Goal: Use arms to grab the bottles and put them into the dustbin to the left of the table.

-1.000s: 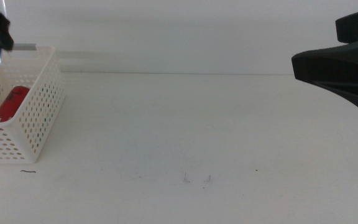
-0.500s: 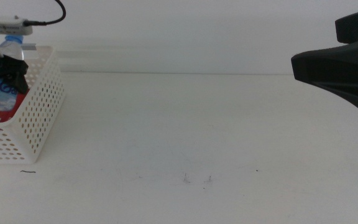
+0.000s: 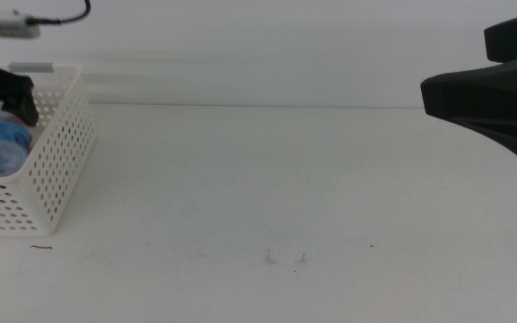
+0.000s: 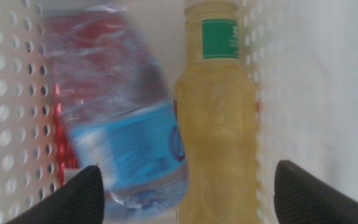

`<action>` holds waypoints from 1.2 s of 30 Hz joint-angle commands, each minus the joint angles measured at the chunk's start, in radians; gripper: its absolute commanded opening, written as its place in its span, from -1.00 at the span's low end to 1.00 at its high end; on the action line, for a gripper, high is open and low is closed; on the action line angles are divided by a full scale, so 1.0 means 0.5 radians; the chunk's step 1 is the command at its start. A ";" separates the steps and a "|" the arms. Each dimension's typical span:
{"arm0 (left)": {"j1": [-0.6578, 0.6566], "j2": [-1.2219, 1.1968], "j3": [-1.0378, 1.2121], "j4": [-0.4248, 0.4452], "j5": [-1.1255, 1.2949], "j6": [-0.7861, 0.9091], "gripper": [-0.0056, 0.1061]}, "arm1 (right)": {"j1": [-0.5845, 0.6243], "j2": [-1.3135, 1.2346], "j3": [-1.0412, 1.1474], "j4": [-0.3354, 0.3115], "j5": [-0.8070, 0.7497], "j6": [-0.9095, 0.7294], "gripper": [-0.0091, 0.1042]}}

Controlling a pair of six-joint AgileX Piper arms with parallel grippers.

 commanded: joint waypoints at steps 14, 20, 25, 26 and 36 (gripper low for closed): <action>-0.337 -0.905 0.058 0.023 0.013 -0.155 0.78 | 0.004 -0.003 -0.011 -0.004 0.000 -0.017 0.65; -0.534 -1.297 0.107 0.049 0.158 -0.227 0.78 | 0.004 -0.003 -0.011 -0.004 0.000 -0.017 0.65; -0.755 -1.641 0.401 0.147 -0.126 -0.264 0.78 | 0.004 -0.003 -0.011 -0.004 0.000 -0.017 0.65; -0.800 -1.722 0.524 0.199 -0.209 -0.324 0.78 | 0.004 -0.003 -0.011 -0.004 0.000 -0.017 0.65; -0.977 -2.544 1.591 0.563 -0.742 -0.900 0.78 | 0.004 -0.003 -0.011 -0.004 0.000 -0.017 0.65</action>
